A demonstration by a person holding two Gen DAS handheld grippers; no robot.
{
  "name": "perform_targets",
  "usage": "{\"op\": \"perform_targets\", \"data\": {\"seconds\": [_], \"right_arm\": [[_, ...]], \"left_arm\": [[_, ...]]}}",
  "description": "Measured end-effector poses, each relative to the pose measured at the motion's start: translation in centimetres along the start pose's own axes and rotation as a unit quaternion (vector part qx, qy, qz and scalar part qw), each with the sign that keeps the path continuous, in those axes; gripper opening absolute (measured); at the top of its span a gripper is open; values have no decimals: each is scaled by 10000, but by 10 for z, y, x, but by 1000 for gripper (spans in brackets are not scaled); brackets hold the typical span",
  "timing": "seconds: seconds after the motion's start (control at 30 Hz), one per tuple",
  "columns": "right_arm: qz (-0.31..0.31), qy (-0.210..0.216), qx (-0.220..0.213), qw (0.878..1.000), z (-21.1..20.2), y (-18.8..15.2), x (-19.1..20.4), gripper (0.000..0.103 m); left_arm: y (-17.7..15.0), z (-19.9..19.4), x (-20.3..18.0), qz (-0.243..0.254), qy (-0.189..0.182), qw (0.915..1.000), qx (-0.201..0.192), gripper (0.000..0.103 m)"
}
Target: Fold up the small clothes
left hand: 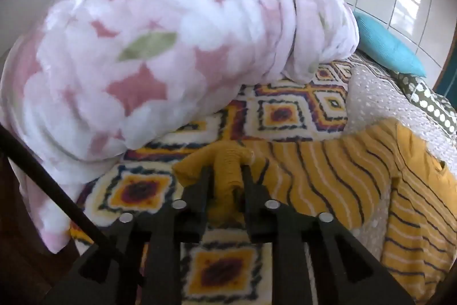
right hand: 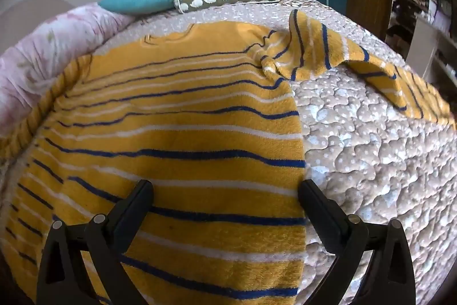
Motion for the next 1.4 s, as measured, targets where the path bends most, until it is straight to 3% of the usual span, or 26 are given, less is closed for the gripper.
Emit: {"op": "perform_targets", "data": {"seconds": [0.13,0.37,0.5,0.53,0.6,0.67,0.77,0.87,0.97,1.03,1.07,1.27,1.3,1.33,1.4], "right_arm": [[-31,-31,18,10000,-6,0,-3,103],[-44,-58,94,9999,5,1,6,103],[-84,49,440,9990,-1,2,5,103],[19,197,419,9989,-10,5,2,101],[415,463,128,9980,-30,8,-10,87],[857,706,-26,9938,-56,2,-32,87],[1135,578,189,9917,-87,-9,-62,87],[1468,633,536,9857,-118,-23,-81,82],[1445,940,324,9845,-130,-44,-79,76],[1108,1098,-144,9877,-126,-70,-72,76],[1024,1154,-183,9878,-127,-76,-66,76],[788,1674,-69,9827,-122,-102,-11,76],[689,1614,-102,9844,-121,-104,-4,75],[502,1516,-186,9870,-118,-105,5,69],[259,1358,-327,9899,-120,-109,11,24]], "left_arm": [[-23,-29,1,-96,-423,9990,134,40],[-89,-87,-48,193,-1313,9899,490,53],[-127,-106,-88,422,-1808,9794,790,54],[-137,-111,-97,501,-1884,9770,867,54],[-150,-118,-110,576,-1961,9745,920,54],[-161,-119,-118,685,-2044,9712,1017,54],[-178,-115,-126,751,-2077,9673,1246,54],[-185,-118,-135,774,-2100,9672,1198,58],[-191,-124,-142,648,-2294,9629,1262,58],[-197,-128,-143,649,-2536,9556,1357,58],[-199,-132,-145,682,-2590,9538,1363,57],[-205,-136,-139,644,-2684,9479,1594,9],[-205,-136,-138,626,-2665,9481,1619,8],[-204,-138,-137,617,-2629,9496,1590,8],[-201,-148,-132,633,-2513,9546,1468,8]]}}
Point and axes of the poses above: each gripper's, at about its wrist camera, not at the fingertips, and z roughly the way its jaws point, x to its left, y to its top, the point moved 6 cm from there along z, roughly the way its jaws point, and after that the axes turned 8 degrees about -x, right-handed, at the moved point
